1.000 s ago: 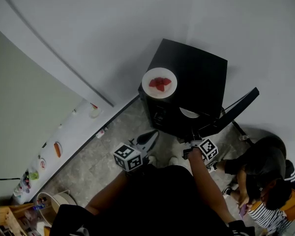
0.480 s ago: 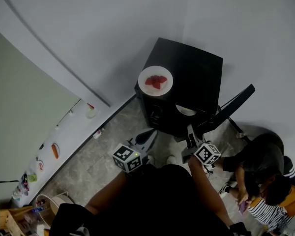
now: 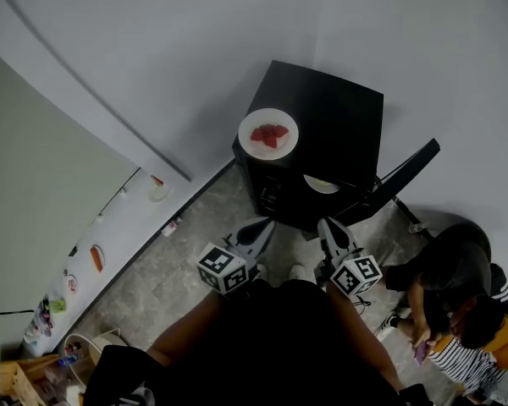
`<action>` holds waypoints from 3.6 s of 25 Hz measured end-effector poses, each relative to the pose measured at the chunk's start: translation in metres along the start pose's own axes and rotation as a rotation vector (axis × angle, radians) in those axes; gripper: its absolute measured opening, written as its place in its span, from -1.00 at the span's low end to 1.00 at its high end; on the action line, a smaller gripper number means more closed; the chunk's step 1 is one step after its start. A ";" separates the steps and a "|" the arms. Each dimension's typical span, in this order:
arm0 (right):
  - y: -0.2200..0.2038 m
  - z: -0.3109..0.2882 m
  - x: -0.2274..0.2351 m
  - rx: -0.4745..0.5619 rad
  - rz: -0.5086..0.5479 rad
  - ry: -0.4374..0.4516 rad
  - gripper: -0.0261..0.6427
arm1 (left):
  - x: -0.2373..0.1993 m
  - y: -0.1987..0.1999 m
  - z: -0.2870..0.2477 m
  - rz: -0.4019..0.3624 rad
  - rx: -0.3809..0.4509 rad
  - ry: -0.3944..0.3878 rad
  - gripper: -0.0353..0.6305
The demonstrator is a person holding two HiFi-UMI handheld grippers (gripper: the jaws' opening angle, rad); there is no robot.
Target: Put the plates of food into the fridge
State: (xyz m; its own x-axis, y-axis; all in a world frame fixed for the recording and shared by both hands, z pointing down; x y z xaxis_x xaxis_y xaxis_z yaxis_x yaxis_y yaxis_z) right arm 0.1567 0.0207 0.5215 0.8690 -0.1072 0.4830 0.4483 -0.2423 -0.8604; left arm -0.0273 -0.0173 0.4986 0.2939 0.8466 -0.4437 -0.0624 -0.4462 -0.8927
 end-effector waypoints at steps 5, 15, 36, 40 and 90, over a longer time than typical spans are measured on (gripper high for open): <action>0.016 0.004 -0.030 0.038 0.077 0.072 -0.85 | -0.001 0.000 0.002 -0.006 -0.011 0.012 -0.82; 0.016 -0.003 -0.058 0.015 0.139 0.128 -0.85 | -0.012 0.008 0.022 -0.023 0.047 0.089 -0.82; -0.003 -0.101 -0.081 -0.077 -0.345 0.171 -0.84 | -0.058 0.003 0.071 0.022 0.052 0.174 -0.82; -0.003 -0.130 -0.085 -0.075 -0.499 0.154 -0.84 | -0.077 0.010 0.073 0.035 0.056 0.158 -0.82; -0.003 -0.169 -0.076 -0.125 -1.123 0.134 -0.81 | -0.076 0.011 0.065 0.013 0.058 0.161 -0.82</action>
State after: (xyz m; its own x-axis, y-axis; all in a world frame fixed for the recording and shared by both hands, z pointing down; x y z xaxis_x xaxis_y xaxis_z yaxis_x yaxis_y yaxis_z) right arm 0.0536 -0.1336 0.5146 -0.0439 0.1308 0.9904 0.9289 -0.3595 0.0887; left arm -0.1127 -0.0679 0.5171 0.4414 0.7814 -0.4412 -0.1204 -0.4357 -0.8920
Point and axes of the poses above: the fingertips, and each gripper's own axes: z backward along the fingers, x to its right, y out of its top, the point moved 5 cm from there along z, backward along the fingers, and after that the axes turned 12 degrees about -y, right-handed, at the moved point
